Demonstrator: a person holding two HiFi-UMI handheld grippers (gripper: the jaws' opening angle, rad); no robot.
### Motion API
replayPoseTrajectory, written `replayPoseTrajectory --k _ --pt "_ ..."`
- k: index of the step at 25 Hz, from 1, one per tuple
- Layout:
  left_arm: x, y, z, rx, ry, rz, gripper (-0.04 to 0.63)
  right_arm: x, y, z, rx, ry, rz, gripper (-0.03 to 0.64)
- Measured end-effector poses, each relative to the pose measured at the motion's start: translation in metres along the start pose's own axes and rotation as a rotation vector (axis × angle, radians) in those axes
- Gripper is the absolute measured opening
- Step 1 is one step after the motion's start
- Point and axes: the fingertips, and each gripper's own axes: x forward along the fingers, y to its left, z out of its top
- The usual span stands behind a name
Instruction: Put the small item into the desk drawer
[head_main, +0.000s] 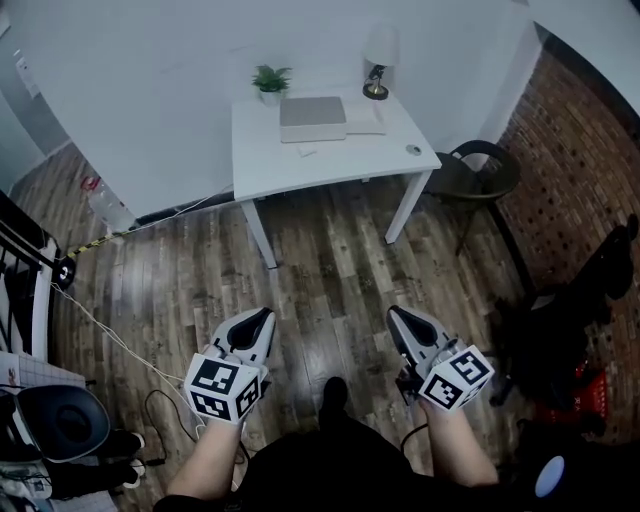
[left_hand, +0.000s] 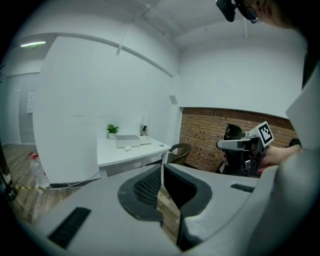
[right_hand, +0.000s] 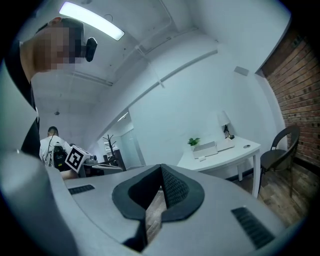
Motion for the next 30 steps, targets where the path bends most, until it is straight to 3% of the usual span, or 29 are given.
replayPoseTrajectory --k 8,15,23,30 --pt "0.059 -0.017 0.042 0.058 0.011 -0.011 0.025 0.004 -0.068 0.036 0.059 -0.063 -0.022 -0.003" --pt "0.089 -0.008 0.058 0.098 0.016 0.002 0.025 0.020 -0.087 0.047 0.062 -0.060 -0.006 -0.002" --pt "0.149 0.048 0.076 0.093 0.012 0.011 0.025 0.064 -0.126 0.055 0.056 -0.040 -0.036 -0.002" --pt "0.237 0.120 0.110 0.098 -0.030 -0.045 0.025 0.149 -0.183 0.074 0.035 -0.029 -0.086 -0.002"
